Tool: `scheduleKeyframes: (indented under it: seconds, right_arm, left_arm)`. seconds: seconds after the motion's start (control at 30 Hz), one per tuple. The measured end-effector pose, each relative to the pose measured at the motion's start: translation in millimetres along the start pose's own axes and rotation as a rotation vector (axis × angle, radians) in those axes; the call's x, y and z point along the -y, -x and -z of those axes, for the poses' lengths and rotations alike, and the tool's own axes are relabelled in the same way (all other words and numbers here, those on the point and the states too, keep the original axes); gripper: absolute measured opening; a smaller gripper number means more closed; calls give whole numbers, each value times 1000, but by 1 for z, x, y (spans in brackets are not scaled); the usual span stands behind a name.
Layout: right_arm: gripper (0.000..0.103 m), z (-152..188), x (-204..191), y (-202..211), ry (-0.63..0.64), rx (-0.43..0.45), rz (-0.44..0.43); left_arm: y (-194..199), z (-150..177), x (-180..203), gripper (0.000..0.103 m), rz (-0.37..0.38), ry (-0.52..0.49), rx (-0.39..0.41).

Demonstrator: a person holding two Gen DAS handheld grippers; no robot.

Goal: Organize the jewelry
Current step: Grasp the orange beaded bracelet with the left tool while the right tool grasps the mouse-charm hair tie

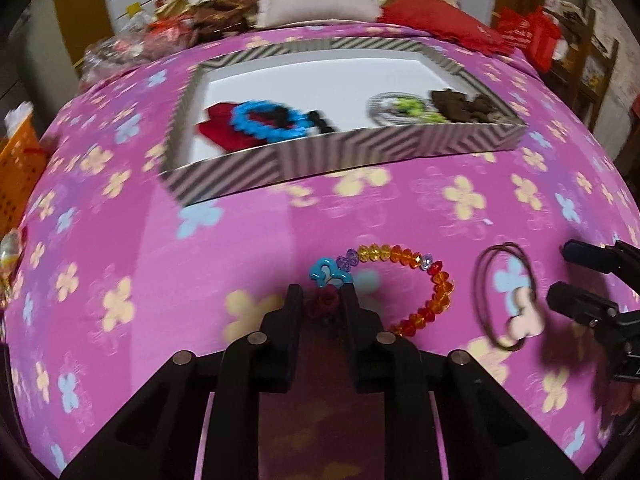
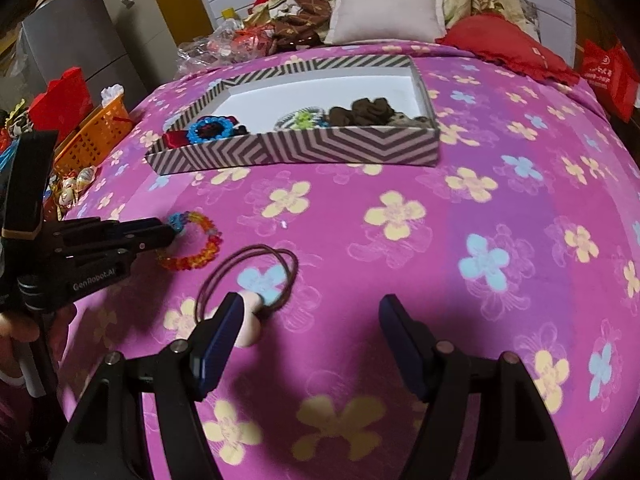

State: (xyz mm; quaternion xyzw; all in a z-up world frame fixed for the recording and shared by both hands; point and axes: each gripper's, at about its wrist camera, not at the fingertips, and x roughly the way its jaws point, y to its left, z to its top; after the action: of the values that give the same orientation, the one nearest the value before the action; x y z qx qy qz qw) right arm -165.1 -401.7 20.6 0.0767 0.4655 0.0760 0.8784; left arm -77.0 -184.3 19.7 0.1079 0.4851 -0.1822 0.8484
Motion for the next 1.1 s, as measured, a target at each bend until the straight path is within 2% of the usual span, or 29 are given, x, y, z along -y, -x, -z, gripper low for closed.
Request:
scheduleKeyframes:
  seconds: [0.17,0.2,0.3,0.47,0.6,0.7,0.77,0.83,0.97,1.1]
  right_arm:
    - [71,-10,-16,-16,71,-29,19]
    - [68,-11,-20,-17,87,-35,22]
    - [67,-9,-30,-13,116,-29,9]
    - [67,-4,-40,-11,152,-35,0]
    - [67,1,-42,-15,149,-58,-26]
    - [67,4,-47,-13,181,-37,-1]
    - [66,4,-47,-9,178,-29,-13]
    - [56,5,-48,-9,182,-42,-21]
    - [47,10,-54,-14,225,-44,23]
    - [47,11,-57,-14,243,-33,47]
  left_arm:
    - [0,0,-14,16,3,42,-7]
    - [0,0,-13,19,-4,37,-5]
    - [0,1,-11,25,-34,25,12]
    - [-2,-1,-16,25,-6,54,15]
    - [-1,0,-12,17,1,27,28]
    - [-1,0,-10,13,4,17,33]
    - [-1,0,-8,12,2,14,34]
    - [-1,0,-8,12,-1,14,36]
    - [-1,-1,-7,12,1,19,36]
    - [-2,-2,-8,12,2,22,31]
